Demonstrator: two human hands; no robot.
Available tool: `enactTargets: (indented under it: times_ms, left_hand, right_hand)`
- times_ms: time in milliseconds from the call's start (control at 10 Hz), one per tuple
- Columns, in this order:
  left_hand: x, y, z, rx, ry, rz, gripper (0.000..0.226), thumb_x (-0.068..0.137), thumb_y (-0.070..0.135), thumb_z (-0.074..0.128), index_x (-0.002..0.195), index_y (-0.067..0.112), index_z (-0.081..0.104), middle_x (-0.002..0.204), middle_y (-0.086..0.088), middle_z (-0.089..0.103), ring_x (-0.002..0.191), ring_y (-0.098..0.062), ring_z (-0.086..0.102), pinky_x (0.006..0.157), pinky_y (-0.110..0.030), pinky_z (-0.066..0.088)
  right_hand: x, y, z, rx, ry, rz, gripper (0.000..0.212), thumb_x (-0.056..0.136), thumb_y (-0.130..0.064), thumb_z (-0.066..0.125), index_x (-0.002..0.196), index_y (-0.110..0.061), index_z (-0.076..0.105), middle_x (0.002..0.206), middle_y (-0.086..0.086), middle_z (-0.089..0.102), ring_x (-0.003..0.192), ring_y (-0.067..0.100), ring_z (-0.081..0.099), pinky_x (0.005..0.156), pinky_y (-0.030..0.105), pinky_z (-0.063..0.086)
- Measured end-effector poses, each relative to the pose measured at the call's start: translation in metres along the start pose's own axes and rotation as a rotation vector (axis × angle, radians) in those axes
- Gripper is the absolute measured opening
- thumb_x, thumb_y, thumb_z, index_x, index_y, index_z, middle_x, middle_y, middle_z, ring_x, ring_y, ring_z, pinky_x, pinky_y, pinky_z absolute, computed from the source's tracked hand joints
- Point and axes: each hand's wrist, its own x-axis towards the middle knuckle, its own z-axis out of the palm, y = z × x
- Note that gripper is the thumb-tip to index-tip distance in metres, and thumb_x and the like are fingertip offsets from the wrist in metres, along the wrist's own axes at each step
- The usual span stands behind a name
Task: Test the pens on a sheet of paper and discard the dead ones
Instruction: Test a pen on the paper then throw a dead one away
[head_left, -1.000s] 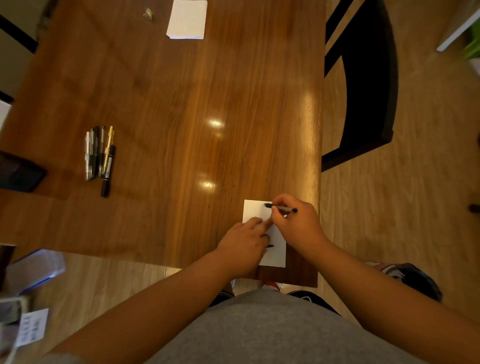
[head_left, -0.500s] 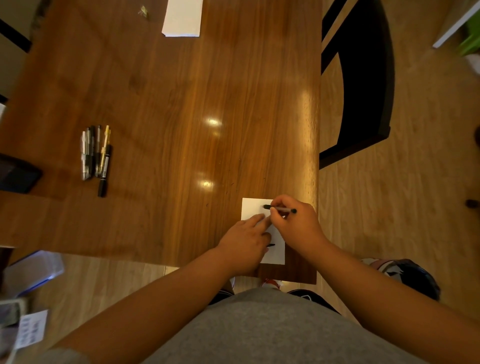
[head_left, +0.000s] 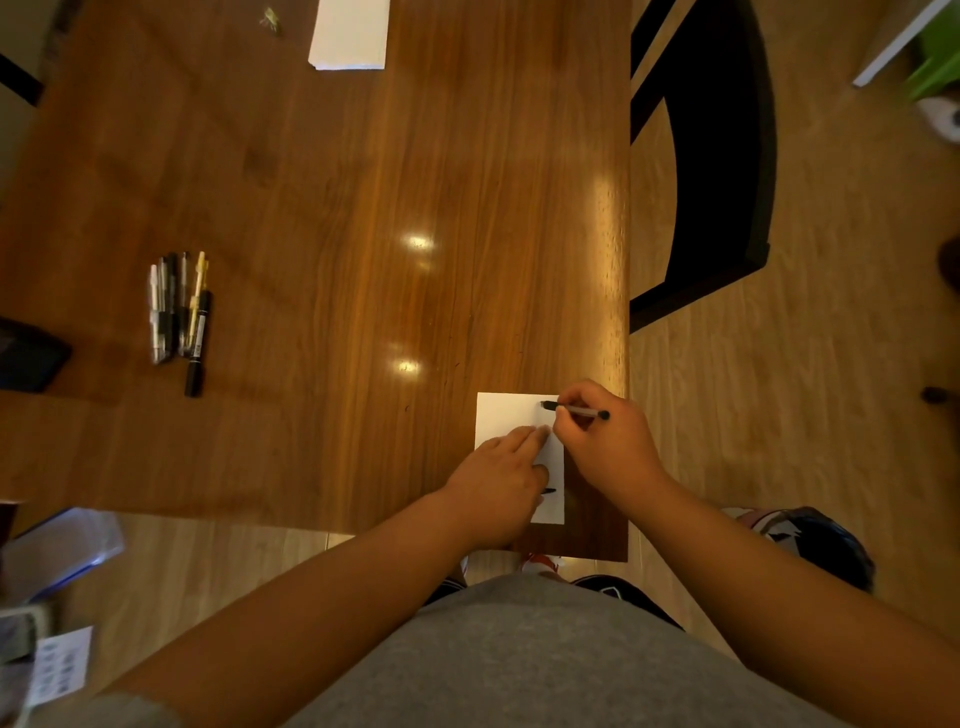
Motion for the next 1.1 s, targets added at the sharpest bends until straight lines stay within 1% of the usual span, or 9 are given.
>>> enactTargets:
  times_ms: [100,200,300,400,500,600,800,900,1100]
  left_hand:
    - [0.000,-0.001,-0.003,-0.009,0.005,0.014,0.038,0.101,0.035,0.041,0.125,0.010,0.059,0.160,-0.011,0.018,0.143,-0.028,0.021,0.109,-0.042,0.033]
    - [0.001,-0.002,-0.002,0.004,0.013,0.037,0.036,0.100,0.035,0.044,0.122,0.012,0.062,0.160,-0.008,0.020,0.142,-0.029,0.023,0.106,-0.043,0.036]
    - [0.003,0.000,-0.001,0.024,0.015,0.039,0.037,0.100,0.036,0.043,0.121,0.013,0.063,0.158,-0.008,0.024,0.141,-0.031,0.024,0.105,-0.044,0.035]
    - [0.004,0.000,0.002,0.027,0.037,0.048,0.038,0.100,0.036,0.042,0.120,0.013,0.063,0.157,-0.010,0.027,0.141,-0.029,0.024,0.109,-0.044,0.030]
    - [0.005,0.000,0.002,-0.006,0.055,0.056,0.038,0.100,0.037,0.042,0.120,0.012,0.063,0.157,-0.011,0.027,0.143,-0.028,0.023,0.113,-0.043,0.025]
    - [0.007,0.001,0.001,-0.032,0.059,0.055,0.038,0.100,0.036,0.042,0.121,0.011,0.062,0.158,-0.011,0.026,0.143,-0.027,0.024,0.113,-0.043,0.027]
    - [0.006,-0.001,0.005,-0.028,0.056,0.053,0.041,0.101,0.037,0.042,0.124,0.009,0.060,0.159,-0.010,0.023,0.144,-0.027,0.023,0.110,-0.041,0.031]
    - [0.007,0.000,0.005,-0.027,0.055,0.042,0.040,0.100,0.037,0.043,0.124,0.010,0.060,0.159,-0.009,0.023,0.144,-0.026,0.023,0.110,-0.042,0.032]
    - [0.008,0.000,0.003,-0.026,0.042,0.035,0.040,0.100,0.037,0.043,0.125,0.010,0.059,0.160,-0.008,0.022,0.144,-0.026,0.022,0.110,-0.042,0.032]
  right_hand:
    - [-0.002,0.002,-0.002,-0.005,-0.003,0.006,0.007,0.093,-0.022,0.061,0.099,-0.025,0.061,0.086,-0.005,0.064,0.074,0.008,0.062,0.062,0.018,0.050]
    - [-0.005,0.004,-0.003,0.007,-0.014,0.000,0.008,0.093,-0.022,0.061,0.100,-0.023,0.062,0.088,-0.002,0.066,0.076,0.010,0.063,0.066,0.025,0.056]
    - [-0.007,0.005,-0.002,0.008,-0.020,-0.002,0.008,0.093,-0.022,0.061,0.101,-0.023,0.063,0.090,-0.003,0.067,0.077,0.010,0.064,0.068,0.026,0.057]
    - [-0.005,0.004,-0.001,0.019,-0.021,-0.005,0.007,0.093,-0.022,0.061,0.100,-0.024,0.063,0.089,-0.005,0.066,0.077,0.009,0.063,0.066,0.024,0.056]
    - [-0.002,0.004,-0.001,0.037,-0.012,0.007,0.008,0.093,-0.024,0.061,0.096,-0.031,0.060,0.084,-0.011,0.064,0.075,0.006,0.062,0.060,0.015,0.049]
    - [0.000,0.006,-0.004,0.042,0.019,0.022,0.010,0.093,-0.023,0.061,0.094,-0.033,0.059,0.080,-0.016,0.061,0.072,0.004,0.061,0.057,0.012,0.044]
    - [-0.004,0.010,-0.010,0.044,0.039,0.027,0.009,0.093,-0.022,0.061,0.094,-0.031,0.060,0.079,-0.018,0.060,0.071,0.004,0.061,0.057,0.011,0.042]
    - [-0.008,0.011,-0.012,0.037,0.030,0.021,0.009,0.093,-0.022,0.062,0.093,-0.031,0.060,0.077,-0.016,0.061,0.070,0.004,0.061,0.056,0.010,0.041]
    - [-0.008,0.009,-0.014,0.036,0.027,0.019,0.008,0.094,-0.022,0.061,0.094,-0.030,0.060,0.077,-0.015,0.062,0.068,0.006,0.061,0.055,0.012,0.043]
